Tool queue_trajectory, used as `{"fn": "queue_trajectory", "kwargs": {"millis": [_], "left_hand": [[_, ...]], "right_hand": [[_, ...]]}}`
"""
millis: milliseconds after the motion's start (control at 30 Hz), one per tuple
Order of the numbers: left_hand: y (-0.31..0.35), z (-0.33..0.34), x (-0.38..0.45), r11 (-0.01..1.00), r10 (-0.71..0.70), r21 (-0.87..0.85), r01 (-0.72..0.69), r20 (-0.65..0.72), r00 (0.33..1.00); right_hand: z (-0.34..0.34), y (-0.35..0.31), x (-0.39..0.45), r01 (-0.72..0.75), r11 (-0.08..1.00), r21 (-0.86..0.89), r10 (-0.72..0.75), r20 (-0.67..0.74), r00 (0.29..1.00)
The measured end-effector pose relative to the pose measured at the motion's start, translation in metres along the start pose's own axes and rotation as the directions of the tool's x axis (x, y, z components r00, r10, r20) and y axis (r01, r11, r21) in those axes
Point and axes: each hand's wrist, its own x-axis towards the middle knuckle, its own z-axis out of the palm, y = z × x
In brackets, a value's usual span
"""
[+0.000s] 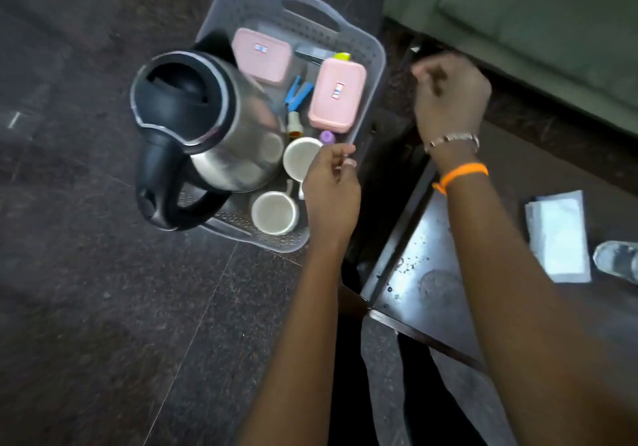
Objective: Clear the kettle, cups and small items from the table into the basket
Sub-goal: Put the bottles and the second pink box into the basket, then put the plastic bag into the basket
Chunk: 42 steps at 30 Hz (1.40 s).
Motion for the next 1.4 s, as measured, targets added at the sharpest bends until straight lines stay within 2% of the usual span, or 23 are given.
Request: {"fn": "queue_trajectory", "kwargs": {"millis": [100,167,333,467,533,700,900,967,1067,1133,1200,1267,1333,1367,1400], "left_hand": [[-0.002,0.038,-0.025,1.0,-0.017,0.025,0.013,0.137,0.99],[-0.009,0.05,-0.035,0.999,-0.015,0.052,0.005,0.202,0.979],[-0.025,0.106,-0.078,0.982,-0.064,0.187,-0.013,0.398,0.915],[-0.043,0.148,-0.112,0.951,-0.116,0.306,-0.046,0.492,0.863],[-0.052,0.167,-0.128,0.936,-0.171,0.351,-0.029,0.524,0.834],[-0.075,0.2,-0.16,0.876,-0.298,0.482,-0.026,0.582,0.756],[-0.095,0.221,-0.187,0.855,-0.387,0.515,0.06,0.556,0.736],[-0.098,0.223,-0.189,0.854,-0.429,0.503,0.134,0.534,0.729],[-0.097,0.224,-0.188,0.876,-0.424,0.434,0.21,0.488,0.763],[-0.093,0.22,-0.183,0.91,-0.385,0.326,0.257,0.434,0.815],[-0.087,0.214,-0.175,0.905,-0.425,0.184,0.384,0.397,0.813],[-0.081,0.201,-0.165,0.832,-0.496,0.006,0.555,0.457,0.739],[-0.075,0.183,-0.156,0.746,-0.48,-0.133,0.653,0.573,0.665],[-0.071,0.174,-0.153,0.719,-0.467,-0.179,0.672,0.592,0.657],[-0.067,0.165,-0.149,0.708,-0.464,-0.221,0.671,0.572,0.677]], "right_hand": [[-0.037,0.081,-0.046,-0.215,0.976,-0.032,0.216,0.03,0.976],[-0.043,0.119,-0.076,-0.31,0.949,-0.065,0.314,0.081,0.946],[-0.075,0.217,-0.125,-0.541,0.837,-0.084,0.546,0.046,0.837],[-0.094,0.288,-0.13,-0.664,0.744,-0.071,0.665,-0.013,0.747],[-0.1,0.317,-0.126,-0.683,0.725,-0.09,0.684,-0.026,0.729],[-0.099,0.364,-0.115,-0.575,0.769,-0.28,0.63,0.174,0.757],[-0.095,0.388,-0.104,-0.598,0.73,-0.33,0.68,0.271,0.681],[-0.1,0.385,-0.103,-0.663,0.728,-0.175,0.678,0.328,0.658],[-0.109,0.37,-0.112,-0.755,0.636,0.159,0.665,0.384,0.641],[-0.117,0.35,-0.122,-0.775,0.493,0.396,0.602,0.487,0.632],[-0.123,0.332,-0.134,-0.787,0.31,0.534,0.467,0.635,0.615],[-0.124,0.313,-0.144,-0.813,0.208,0.544,0.293,0.758,0.583],[-0.121,0.294,-0.153,-0.852,0.2,0.484,0.166,0.84,0.516],[-0.117,0.285,-0.157,-0.864,0.22,0.453,0.134,0.863,0.487],[-0.112,0.275,-0.161,-0.874,0.228,0.429,0.126,0.877,0.463]]}}
